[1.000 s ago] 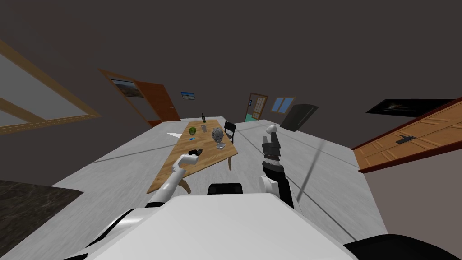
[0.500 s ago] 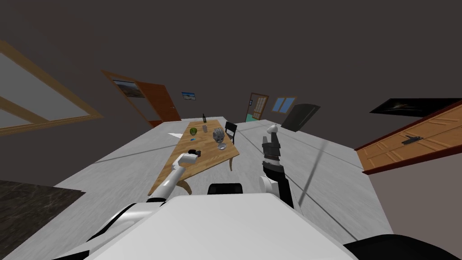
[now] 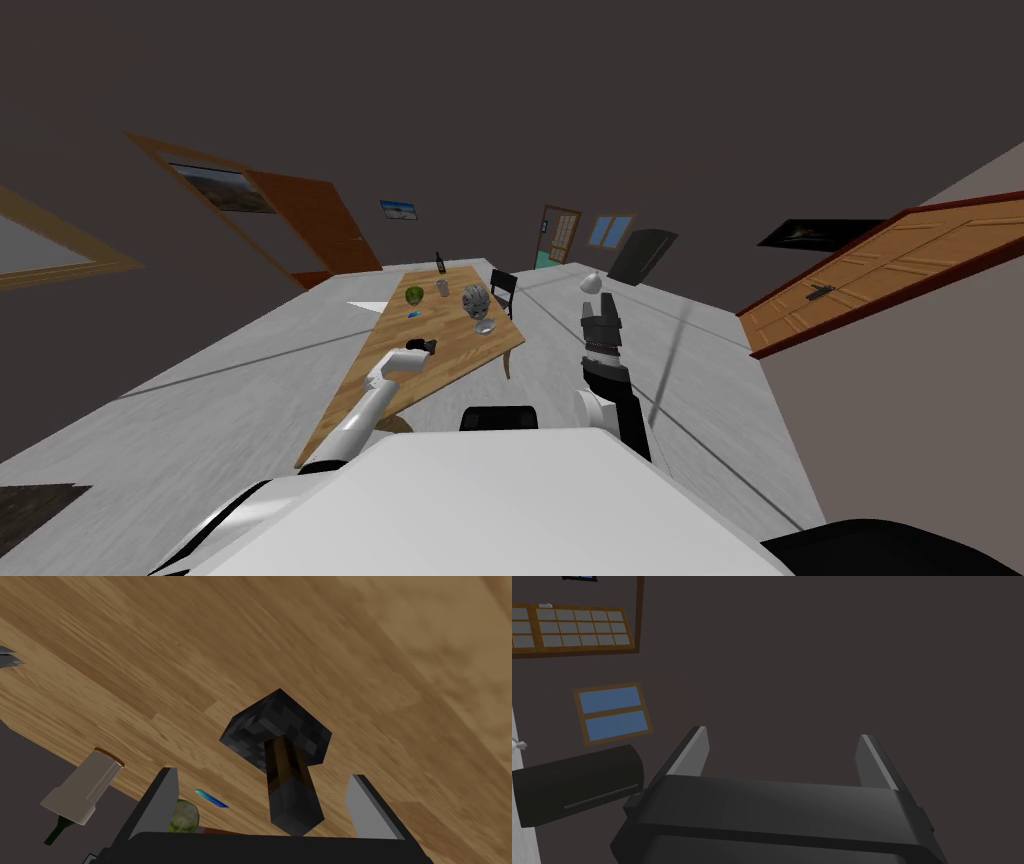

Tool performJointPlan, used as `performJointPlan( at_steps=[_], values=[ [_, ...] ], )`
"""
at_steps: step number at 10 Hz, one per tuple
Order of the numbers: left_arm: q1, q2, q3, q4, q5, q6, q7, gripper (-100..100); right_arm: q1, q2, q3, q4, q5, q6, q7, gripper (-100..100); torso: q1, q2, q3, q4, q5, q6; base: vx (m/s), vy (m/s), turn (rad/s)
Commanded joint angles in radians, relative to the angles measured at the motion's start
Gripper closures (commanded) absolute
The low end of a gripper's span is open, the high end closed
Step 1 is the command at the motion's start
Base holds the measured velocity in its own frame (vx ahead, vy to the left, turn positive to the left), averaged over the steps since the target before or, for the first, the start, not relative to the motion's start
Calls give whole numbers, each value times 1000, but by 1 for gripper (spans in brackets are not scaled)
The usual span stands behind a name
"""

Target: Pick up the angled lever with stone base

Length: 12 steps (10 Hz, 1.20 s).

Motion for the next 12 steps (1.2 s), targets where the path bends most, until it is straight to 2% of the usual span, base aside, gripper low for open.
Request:
performJointPlan(
  at_steps=[1, 2, 3, 7, 8, 9, 12],
  values=[
    [28, 9, 15, -7, 3, -13, 11, -100, 0, 0, 0, 0, 0, 0, 0, 0, 0, 0, 0, 0, 0, 0, 30, 11, -151],
    [19, 5, 9, -4, 0, -10, 7, -100, 0, 0, 0, 0, 0, 0, 0, 0, 0, 0, 0, 0, 0, 0, 12, 7, -19],
    [20, 5, 10, -5, 0, -12, 9, 100, 0, 0, 0, 0, 0, 0, 0, 0, -1, 1, 0, 0, 0, 0, 0, 0, 0],
    [20, 5, 10, -4, 0, -12, 8, 100, 0, 0, 0, 0, 0, 0, 0, 0, -1, 2, 1, 0, 0, -1, 1, 0, -3],
    [20, 5, 10, -4, 0, -12, 8, 0, 0, 0, 0, 0, 0, 0, 0, 0, -1, 2, 1, 1, 0, -1, 0, 0, 0],
    [-11, 0, -4, 5, 3, 1, -4, 100, 0, 0, 0, 0, 0, 0, 0, 0, -1, 2, 1, 1, 0, -1, -17, -9, 244],
    [-75, -16, -35, 25, 3, 26, -29, 100, 0, 0, 0, 0, 0, 0, 0, 0, -2, 4, 2, 1, -1, -1, -34, -14, 203]
  ],
)
